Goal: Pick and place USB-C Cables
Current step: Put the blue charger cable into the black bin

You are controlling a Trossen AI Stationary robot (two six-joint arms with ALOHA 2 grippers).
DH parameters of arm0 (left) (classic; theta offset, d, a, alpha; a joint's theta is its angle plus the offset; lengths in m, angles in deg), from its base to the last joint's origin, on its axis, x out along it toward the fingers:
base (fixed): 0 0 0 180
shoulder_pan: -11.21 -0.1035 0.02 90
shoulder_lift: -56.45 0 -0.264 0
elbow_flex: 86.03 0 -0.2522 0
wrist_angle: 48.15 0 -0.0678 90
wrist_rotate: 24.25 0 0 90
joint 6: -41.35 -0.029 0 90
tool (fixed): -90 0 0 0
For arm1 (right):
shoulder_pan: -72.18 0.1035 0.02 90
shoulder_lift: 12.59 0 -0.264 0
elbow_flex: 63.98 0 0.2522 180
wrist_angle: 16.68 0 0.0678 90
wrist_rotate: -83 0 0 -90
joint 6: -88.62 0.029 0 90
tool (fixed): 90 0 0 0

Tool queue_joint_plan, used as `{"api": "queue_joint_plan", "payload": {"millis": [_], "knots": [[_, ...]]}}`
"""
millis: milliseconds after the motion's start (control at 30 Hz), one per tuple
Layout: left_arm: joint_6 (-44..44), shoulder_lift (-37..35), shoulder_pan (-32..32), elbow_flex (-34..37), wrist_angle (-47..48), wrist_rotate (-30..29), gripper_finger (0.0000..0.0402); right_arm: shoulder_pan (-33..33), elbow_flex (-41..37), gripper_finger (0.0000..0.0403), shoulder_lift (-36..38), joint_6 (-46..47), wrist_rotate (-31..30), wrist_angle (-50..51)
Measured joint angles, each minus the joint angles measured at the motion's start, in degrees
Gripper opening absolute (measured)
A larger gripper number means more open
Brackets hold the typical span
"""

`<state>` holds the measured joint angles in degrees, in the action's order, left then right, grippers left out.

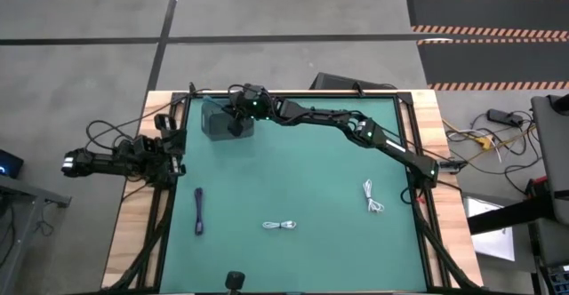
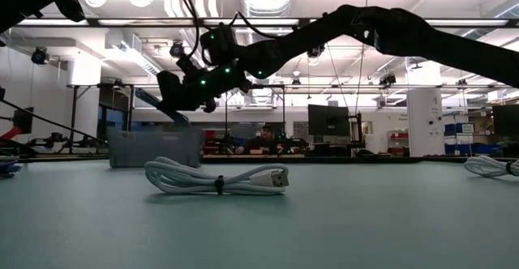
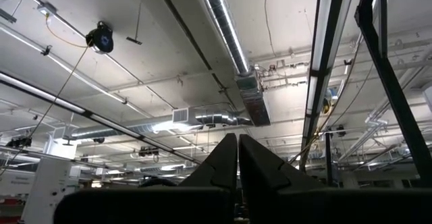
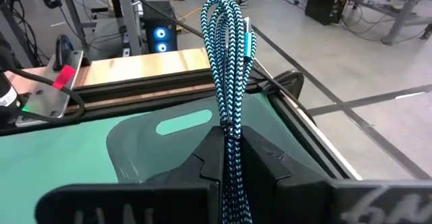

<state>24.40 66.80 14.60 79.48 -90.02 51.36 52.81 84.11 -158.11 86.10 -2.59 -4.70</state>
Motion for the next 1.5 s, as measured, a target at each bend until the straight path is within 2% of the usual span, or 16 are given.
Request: {"api": "queue_joint_plan", "payload": {"millis": [467, 1500], "knots": [[0.0, 0.0, 0.0, 0.0, 0.0, 0.0, 0.0001, 0.0, -0.1, 0.0022, 0.0, 1.5, -0.1, 7.7], [0.0, 0.0, 0.0, 0.0, 0.0, 0.0, 0.0001, 0.0, -0.1, 0.0024, 0.1, 1.0, 0.0, 8.5]]}}
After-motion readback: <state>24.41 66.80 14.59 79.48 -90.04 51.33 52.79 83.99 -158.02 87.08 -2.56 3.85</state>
